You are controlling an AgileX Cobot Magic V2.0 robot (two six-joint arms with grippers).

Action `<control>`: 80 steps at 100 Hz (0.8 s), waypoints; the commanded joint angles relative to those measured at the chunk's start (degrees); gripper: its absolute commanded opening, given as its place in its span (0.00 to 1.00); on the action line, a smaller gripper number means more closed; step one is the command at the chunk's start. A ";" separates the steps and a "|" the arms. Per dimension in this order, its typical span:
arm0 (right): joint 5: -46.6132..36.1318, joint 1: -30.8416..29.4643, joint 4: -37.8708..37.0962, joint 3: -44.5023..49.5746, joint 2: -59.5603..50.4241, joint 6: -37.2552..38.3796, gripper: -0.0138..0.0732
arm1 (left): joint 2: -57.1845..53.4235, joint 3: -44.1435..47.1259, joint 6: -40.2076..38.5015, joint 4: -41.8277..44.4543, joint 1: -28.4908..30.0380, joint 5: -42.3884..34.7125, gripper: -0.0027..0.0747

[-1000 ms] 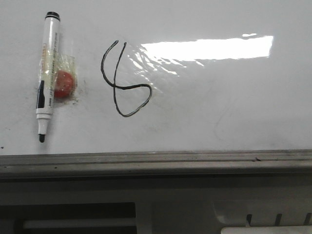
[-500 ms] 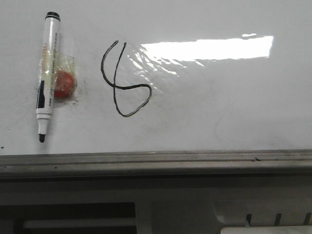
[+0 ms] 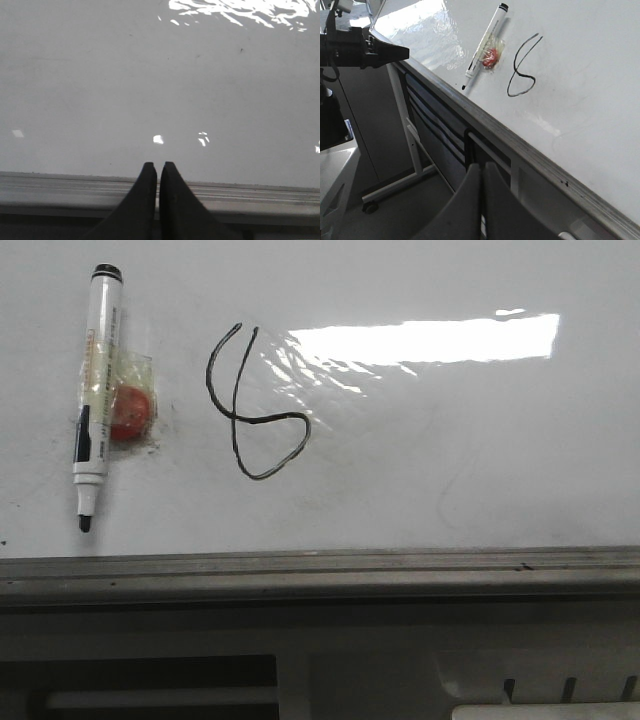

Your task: Write number 8 on whiteboard

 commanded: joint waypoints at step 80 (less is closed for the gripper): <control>-30.25 -54.25 0.34 12.73 0.48 -0.47 0.08 | -1.76 1.85 -0.09 -0.74 0.18 -2.04 0.01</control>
